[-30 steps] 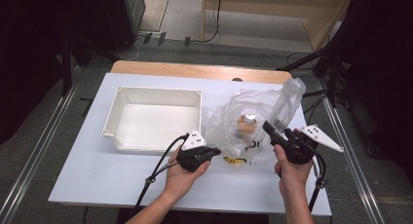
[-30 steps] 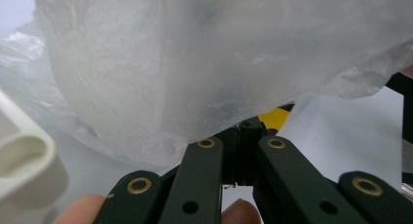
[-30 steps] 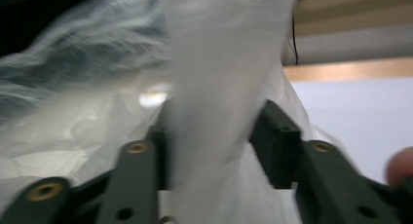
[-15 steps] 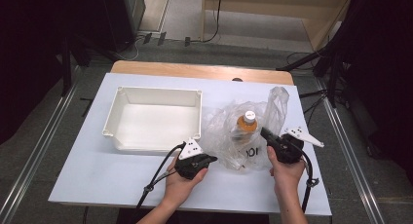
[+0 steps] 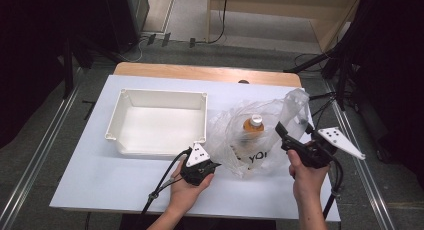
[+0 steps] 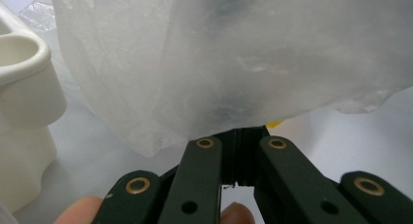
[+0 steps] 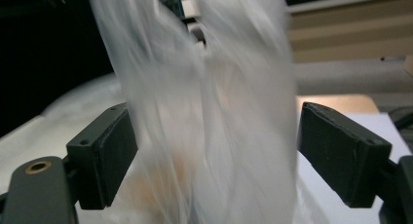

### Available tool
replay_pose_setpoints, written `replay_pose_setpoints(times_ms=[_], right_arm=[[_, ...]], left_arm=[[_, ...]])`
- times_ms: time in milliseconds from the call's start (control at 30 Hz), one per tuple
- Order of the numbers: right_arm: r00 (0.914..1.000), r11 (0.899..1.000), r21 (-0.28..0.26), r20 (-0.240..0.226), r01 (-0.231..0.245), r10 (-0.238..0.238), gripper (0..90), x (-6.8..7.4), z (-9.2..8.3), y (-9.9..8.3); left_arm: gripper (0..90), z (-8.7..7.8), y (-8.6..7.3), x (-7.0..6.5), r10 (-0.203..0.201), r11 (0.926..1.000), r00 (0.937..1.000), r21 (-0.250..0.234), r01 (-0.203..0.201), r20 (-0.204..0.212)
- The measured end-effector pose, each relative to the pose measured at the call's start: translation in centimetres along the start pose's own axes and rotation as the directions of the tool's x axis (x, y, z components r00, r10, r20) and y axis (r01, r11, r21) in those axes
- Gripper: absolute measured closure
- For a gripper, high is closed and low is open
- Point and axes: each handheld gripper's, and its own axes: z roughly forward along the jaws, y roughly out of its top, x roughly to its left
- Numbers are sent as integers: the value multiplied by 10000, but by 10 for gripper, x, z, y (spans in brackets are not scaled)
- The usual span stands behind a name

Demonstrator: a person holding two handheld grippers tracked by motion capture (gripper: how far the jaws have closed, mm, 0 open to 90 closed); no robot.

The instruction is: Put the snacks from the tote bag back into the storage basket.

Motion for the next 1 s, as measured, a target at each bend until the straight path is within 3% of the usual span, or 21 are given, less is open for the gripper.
replay_pose_setpoints(times_ms=[33, 167, 233, 300, 333, 433, 467, 533, 567, 600, 633, 700, 800, 833, 867, 900, 967, 1000], right_arm=[[10000, 9998, -183, -60, 55, -56, 161, -1, -1, 11], [9998, 9996, -227, -50, 191, -192, 184, 0, 3, 23], [9996, 9996, -210, -153, 213, -217, 331, 1, 7, 27], [9992, 9992, 85, -156, 381, -380, 588, 4, 14, 27], [9986, 9972, 520, -116, 528, -523, 739, 6, 22, 23], [9990, 9948, 925, -198, 429, -413, 818, 6, 31, 16], [9992, 9905, 1310, -104, 406, -396, 856, 4, 43, 3], [9994, 9885, 1472, -114, 353, -340, 863, 3, 47, -3], [9999, 9813, 1921, -2, 129, -131, 877, 1, 55, -22], [9999, 9813, 1921, -2, 129, -131, 877, 1, 55, -22], [10000, 9711, 2385, 44, 12, -23, 878, -2, 61, -41], [10000, 9672, 2539, 81, -42, 22, 878, -2, 63, -48], [9997, 9478, 3188, 256, -95, 15, 886, -6, 68, -77], [9992, 9379, 3468, 384, -35, -105, 886, -7, 70, -82], [9986, 9350, 3545, 460, 65, -244, 886, -8, 70, -85], [9992, 9424, 3345, 361, 41, -172, 884, -11, 67, -87], [9994, 9439, 3303, 314, 3, -113, 884, -11, 65, -88], [9995, 9531, 3026, 259, 117, -204, 883, -13, 63, -90]], left_arm=[[900, 0, 0, 0, -43, 10000, 10000, -28, 43, 65], [900, 0, 0, 0, -40, 10000, 9999, -91, 41, 108], [900, -1, 0, 0, 0, 10000, 9999, -92, 2, 129], [900, -1, 0, 0, 12, 10000, 9999, -98, -11, 134], [900, -1, -1, 0, 10, 9999, 9999, -109, -9, 133], [900, -1, -1, 0, 56, 10000, 9999, -72, -55, 111], [900, -1, -1, 0, 76, 9999, 9999, -82, -76, 109], [900, -1, -1, -1, 92, 9999, 9999, -91, -91, 117], [900, -2, -1, -1, 112, 9999, 9999, -97, -110, 117], [900, -2, -1, -1, 112, 9999, 9999, -97, -110, 117], [900, -2, -1, -1, 160, 9998, 9998, -98, -159, 127], [900, -2, -1, -1, 153, 9998, 9998, -100, -152, 133], [900, -1, -1, -1, 149, 9999, 9998, -56, -148, 140], [900, -1, -1, -2, 163, 9999, 9998, -57, -162, 143], [900, -1, -1, -1, 185, 9998, 9997, -86, -183, 175], [846, -3, -1, -2, 203, 9997, 9996, -130, -200, 205], [810, -4, -1, -3, 251, 9993, 9995, -285, -246, 173], [743, -5, -1, -4, 288, 9987, 9993, -425, -278, 224]])
